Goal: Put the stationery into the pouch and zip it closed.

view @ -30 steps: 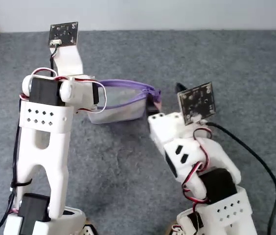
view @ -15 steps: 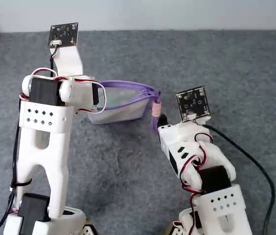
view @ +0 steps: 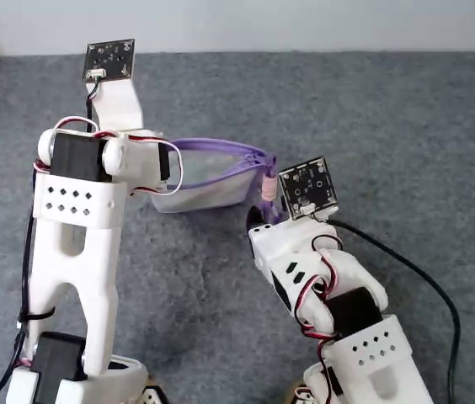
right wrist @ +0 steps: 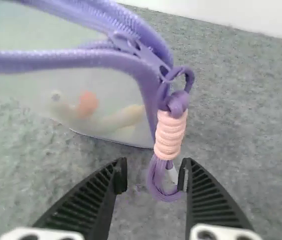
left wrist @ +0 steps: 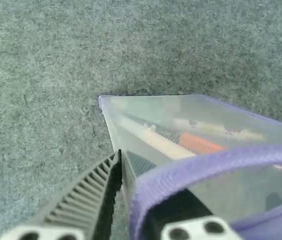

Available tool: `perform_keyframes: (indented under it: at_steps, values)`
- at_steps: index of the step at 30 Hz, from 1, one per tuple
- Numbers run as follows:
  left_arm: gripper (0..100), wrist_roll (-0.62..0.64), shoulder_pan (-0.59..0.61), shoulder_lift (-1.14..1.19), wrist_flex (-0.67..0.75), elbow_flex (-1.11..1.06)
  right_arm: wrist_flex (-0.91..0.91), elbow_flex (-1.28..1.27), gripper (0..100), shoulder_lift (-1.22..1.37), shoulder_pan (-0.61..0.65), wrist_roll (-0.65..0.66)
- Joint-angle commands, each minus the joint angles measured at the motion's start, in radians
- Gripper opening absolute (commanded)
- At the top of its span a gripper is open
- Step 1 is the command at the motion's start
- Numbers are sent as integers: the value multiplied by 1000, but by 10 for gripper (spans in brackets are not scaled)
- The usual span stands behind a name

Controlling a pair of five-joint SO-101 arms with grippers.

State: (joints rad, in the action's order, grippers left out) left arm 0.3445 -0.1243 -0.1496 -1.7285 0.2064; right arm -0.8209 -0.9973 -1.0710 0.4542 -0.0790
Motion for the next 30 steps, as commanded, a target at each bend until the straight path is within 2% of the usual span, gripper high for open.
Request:
perform_keyframes:
  at_steps: [1, 5, 11, 15, 20, 27, 30]
  values:
    - [12, 9, -2, 0, -9, 25, 59, 49, 169, 77, -30, -58]
    - [12, 9, -2, 0, -9, 25, 153, 97, 165, 209, -48, -98]
    - [12, 9, -2, 0, -9, 25, 200, 172, 165, 375, -68, -114]
    - [12, 9, -2, 0, -9, 25, 199, 201, 157, 387, -73, -114]
    - [12, 9, -2, 0, -8, 25, 199, 210, 2, 386, -77, -107]
    - [12, 8, -2, -2, -9, 25, 197, 265, 9, 331, -110, -100]
    - [12, 8, -3, -2, -20, 25, 189, 267, 9, 262, -128, -29]
